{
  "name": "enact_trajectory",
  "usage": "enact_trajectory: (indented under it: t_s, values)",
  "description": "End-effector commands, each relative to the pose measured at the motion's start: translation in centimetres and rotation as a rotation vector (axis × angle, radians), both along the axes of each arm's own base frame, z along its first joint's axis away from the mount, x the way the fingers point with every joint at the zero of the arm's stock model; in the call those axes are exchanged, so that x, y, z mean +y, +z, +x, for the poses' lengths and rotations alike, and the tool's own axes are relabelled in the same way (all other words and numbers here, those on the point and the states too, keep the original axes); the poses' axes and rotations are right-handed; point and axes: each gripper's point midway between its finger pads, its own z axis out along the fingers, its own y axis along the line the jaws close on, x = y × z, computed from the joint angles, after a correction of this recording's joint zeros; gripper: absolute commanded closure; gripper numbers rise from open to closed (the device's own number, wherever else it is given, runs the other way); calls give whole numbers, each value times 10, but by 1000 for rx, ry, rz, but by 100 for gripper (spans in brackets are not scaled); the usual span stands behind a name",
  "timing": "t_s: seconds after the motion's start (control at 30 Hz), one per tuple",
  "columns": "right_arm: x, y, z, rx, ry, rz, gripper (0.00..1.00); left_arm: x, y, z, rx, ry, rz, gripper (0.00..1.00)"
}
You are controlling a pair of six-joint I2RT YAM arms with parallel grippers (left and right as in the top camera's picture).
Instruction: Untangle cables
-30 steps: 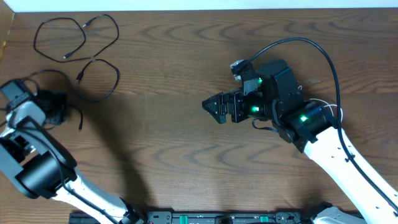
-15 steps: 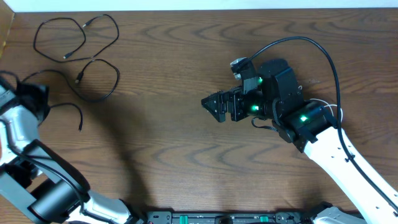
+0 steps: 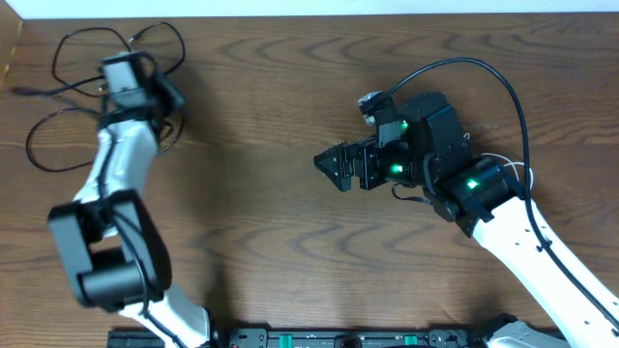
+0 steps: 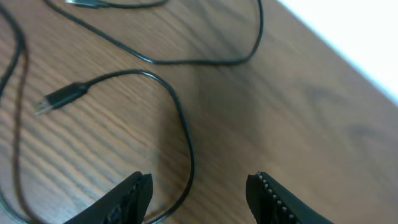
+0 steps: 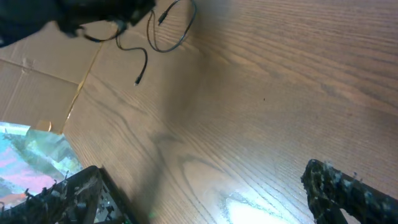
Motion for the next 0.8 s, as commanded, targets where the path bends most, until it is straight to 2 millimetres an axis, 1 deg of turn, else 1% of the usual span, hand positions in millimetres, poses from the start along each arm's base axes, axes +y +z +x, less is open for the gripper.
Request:
enact_trajectory:
  t_s: [0.0,0.07,0.17,0.27,0.37,0.47,0.53,0.6,0.63,0.7,0.73,0.77]
  values:
    - [1,-1,-1,5,2,-1,1,4,-39,-1,112,-23,136,45]
    - [1,-2,-2,8,2,-3,1,0,-59,1,145,-53,148,46]
    - [0,-3,-3,15,3,-8,1,1,-78,1,176,-78,161,45]
    - [0,-4,-2,3,9,-15,1,0,-93,-1,208,-97,168,46]
    - [-1,-4,-1,-1,-2,-22,1,0,-102,-3,225,-98,163,46]
    - [-1,-4,0,-3,-4,-22,1,0,-103,-4,229,-97,162,60]
    - [-1,-4,0,-3,-4,-23,1,0,-103,-3,223,-86,155,65]
    - [-1,-4,0,-3,-5,-23,1,1,-103,-3,220,-70,144,77]
    - [-1,-4,0,-3,-4,-23,1,1,-103,-3,218,-63,138,80]
    - [-1,-4,0,-2,-4,-23,1,1,-103,-3,213,-45,124,81]
    - [-2,-5,0,-1,-4,-23,1,1,-103,-3,211,-37,119,85]
    - [-2,-5,-1,1,-4,-24,1,1,-103,-3,209,-30,114,87]
